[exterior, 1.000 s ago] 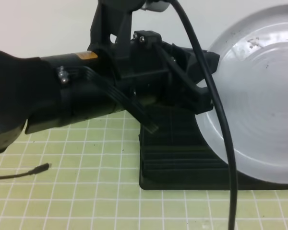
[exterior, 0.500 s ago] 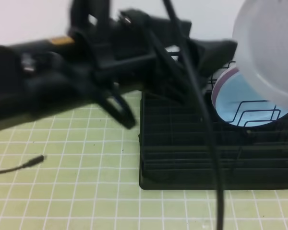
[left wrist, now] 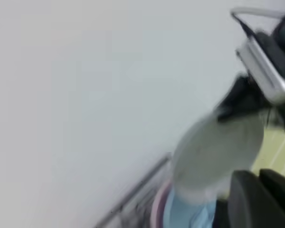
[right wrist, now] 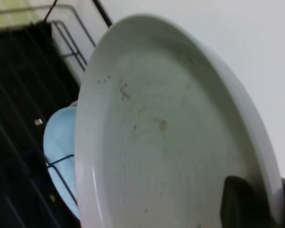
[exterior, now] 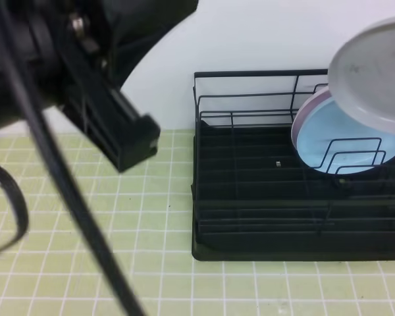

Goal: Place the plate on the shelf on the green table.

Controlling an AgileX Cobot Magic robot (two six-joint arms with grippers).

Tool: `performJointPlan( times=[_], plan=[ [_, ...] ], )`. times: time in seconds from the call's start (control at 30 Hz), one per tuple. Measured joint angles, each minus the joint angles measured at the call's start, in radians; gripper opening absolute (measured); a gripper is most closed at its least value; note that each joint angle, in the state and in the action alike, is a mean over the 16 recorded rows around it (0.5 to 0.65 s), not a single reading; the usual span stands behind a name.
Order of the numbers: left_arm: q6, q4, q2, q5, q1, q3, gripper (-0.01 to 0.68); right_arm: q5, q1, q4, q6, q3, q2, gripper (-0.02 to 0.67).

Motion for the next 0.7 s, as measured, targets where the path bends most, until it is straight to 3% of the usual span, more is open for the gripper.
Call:
performJointPlan(
  times=[0.13, 0.37, 0.53, 0.7],
  plan=[
    [-0.267, 0.302, -0.015, 0.136, 0.0, 0.001, 0.019, 0.031, 0.005, -0.041, -0.046, -0.07, 0.094, -0.004],
    [-0.738, 0.798, -0.02, 0.404, 0.0, 0.026, 0.0, 0.04, 0.028, -0.049, -0.154, -0.125, 0.212, -0.004],
    [-0.916, 0.982, -0.022, 0.516, 0.0, 0.062, -0.001, 0.029, 0.047, -0.057, -0.207, -0.133, 0.265, -0.004],
    [-0.989, 1.052, -0.024, 0.523, 0.0, 0.107, -0.001, 0.01, 0.059, -0.074, -0.23, -0.133, 0.299, -0.004]
  ],
)
